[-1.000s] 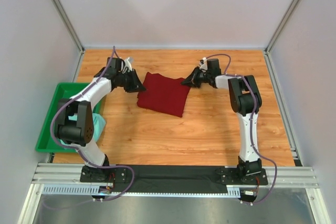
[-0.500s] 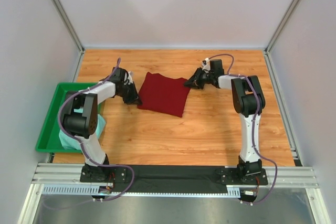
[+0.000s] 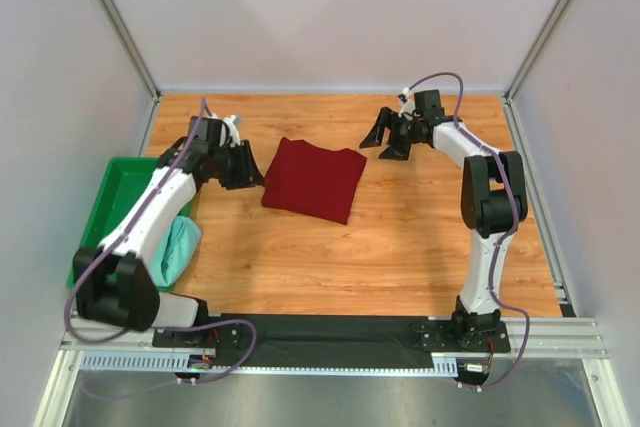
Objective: Fold and stack the t-shirts
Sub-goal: Fold the tshirt, then neatly place the folded tshirt to the corner
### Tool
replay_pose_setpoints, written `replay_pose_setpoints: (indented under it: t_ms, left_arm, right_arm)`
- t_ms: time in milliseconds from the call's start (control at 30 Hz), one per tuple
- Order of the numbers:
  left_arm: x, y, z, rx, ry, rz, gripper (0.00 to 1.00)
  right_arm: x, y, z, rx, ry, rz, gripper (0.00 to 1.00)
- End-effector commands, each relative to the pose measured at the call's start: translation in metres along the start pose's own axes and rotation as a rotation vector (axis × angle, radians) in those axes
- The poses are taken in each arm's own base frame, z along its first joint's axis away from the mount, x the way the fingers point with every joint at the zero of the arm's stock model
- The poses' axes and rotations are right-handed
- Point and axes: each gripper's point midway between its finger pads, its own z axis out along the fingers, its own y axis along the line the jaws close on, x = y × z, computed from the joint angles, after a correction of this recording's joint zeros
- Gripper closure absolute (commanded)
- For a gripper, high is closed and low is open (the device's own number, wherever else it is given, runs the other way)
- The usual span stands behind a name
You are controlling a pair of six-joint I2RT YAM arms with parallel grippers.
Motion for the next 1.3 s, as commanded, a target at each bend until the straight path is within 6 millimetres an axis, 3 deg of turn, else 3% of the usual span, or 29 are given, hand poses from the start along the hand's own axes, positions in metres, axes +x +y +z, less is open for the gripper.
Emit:
replay_pose_setpoints:
  t_ms: [0, 100, 167, 267, 367, 800, 900, 1033, 1067, 1100, 1200, 1233, 1267]
  left_arm:
    - [0.022, -0.016, -0.037, 0.060, 0.007, -0.016, 0.57]
    - [0.042, -0.021, -0.060, 0.073, 0.023, -0.016, 0.58]
    - [0.060, -0.009, -0.064, 0.001, 0.066, -0.009, 0.58]
    - [0.067, -0.002, -0.066, -0.021, 0.054, -0.007, 0.58]
    - [0.064, -0.005, -0.068, -0.010, 0.038, -0.004, 0.58]
    - [0.058, -0.007, -0.072, 0.004, -0.046, -0.029, 0.57]
    - [0.054, -0.007, -0.074, 0.000, -0.068, -0.041, 0.56]
    - [0.054, -0.006, -0.073, -0.010, -0.072, -0.060, 0.56]
    - [0.054, -0.006, -0.073, -0.013, -0.074, -0.071, 0.56]
    - [0.054, -0.004, -0.072, -0.020, -0.073, -0.077, 0.56]
    - [0.055, -0.001, -0.072, -0.047, -0.064, -0.103, 0.56]
    - [0.052, -0.002, -0.075, -0.050, -0.071, -0.111, 0.56]
    - [0.052, -0.003, -0.076, -0.049, -0.070, -0.117, 0.56]
  right_arm:
    - [0.010, -0.022, 0.002, 0.061, 0.070, -0.114, 0.17]
    - [0.008, -0.034, 0.022, 0.041, 0.087, -0.146, 0.18]
    - [-0.001, -0.033, 0.030, 0.016, 0.058, -0.181, 0.21]
    - [-0.007, -0.034, 0.040, -0.016, 0.040, -0.205, 0.25]
    - [-0.004, -0.037, 0.046, -0.026, 0.077, -0.186, 0.33]
    - [0.029, -0.048, 0.061, -0.080, 0.194, -0.138, 0.44]
    - [0.028, -0.047, 0.066, -0.077, 0.200, -0.119, 0.48]
    - [0.027, -0.042, 0.070, -0.080, 0.219, -0.067, 0.61]
    - [0.028, -0.039, 0.070, -0.086, 0.221, -0.051, 0.68]
    - [0.031, -0.036, 0.072, -0.088, 0.228, -0.036, 0.81]
    - [0.034, -0.036, 0.070, -0.040, 0.220, -0.026, 0.98]
    - [0.025, -0.033, 0.064, -0.008, 0.179, -0.014, 1.00]
    - [0.030, -0.039, 0.060, 0.031, 0.176, 0.012, 1.00]
